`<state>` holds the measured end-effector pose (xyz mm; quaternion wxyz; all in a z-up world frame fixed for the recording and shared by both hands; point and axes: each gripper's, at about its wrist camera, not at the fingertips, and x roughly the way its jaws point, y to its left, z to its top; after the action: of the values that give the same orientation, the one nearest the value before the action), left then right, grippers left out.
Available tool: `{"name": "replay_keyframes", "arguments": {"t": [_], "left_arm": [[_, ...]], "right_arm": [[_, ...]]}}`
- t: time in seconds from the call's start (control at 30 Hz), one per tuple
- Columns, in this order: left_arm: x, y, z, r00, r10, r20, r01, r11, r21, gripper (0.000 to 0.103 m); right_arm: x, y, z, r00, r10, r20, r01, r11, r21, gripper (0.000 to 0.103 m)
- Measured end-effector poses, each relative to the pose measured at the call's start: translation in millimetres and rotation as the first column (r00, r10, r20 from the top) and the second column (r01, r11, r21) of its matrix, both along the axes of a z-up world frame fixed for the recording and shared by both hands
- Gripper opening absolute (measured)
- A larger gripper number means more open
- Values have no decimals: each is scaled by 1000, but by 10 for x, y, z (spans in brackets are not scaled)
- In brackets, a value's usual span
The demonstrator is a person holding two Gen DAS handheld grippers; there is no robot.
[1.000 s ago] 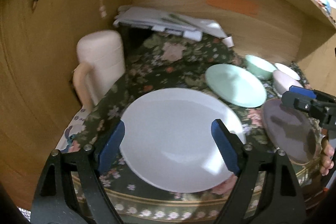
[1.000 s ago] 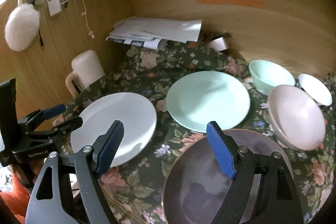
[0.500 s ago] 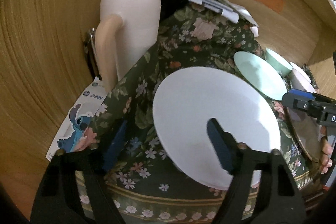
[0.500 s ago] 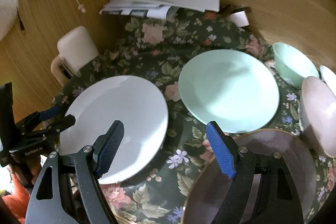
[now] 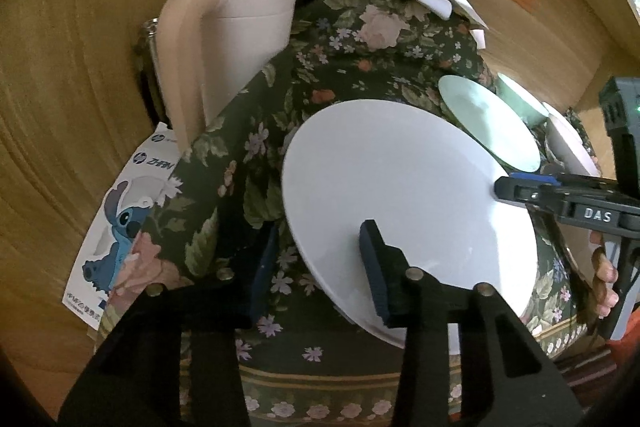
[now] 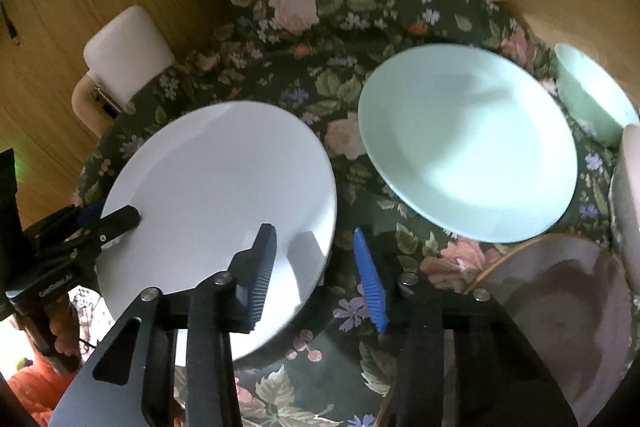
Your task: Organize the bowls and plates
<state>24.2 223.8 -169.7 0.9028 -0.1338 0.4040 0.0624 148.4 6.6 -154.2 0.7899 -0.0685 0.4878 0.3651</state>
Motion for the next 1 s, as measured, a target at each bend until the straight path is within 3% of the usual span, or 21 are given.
{"name": "replay_keyframes", "arguments": {"t": [0.27,0.53,1.0], "left_arm": [[15,-66,4,1000,-19,5,19,1000,1,37],[19,-123,35,1000,-3,2,3,999,42,37],[50,-193,200,999,-2,34,0,999,47,37]], "right_arm": [[-23,69,-37,999,29,-22,-29,1000,-12,26],[-25,67,-38,1000,24,3,-24,1000,-13,26],[-84,-92,92,998,-9,66,6,999,46,26]]}}
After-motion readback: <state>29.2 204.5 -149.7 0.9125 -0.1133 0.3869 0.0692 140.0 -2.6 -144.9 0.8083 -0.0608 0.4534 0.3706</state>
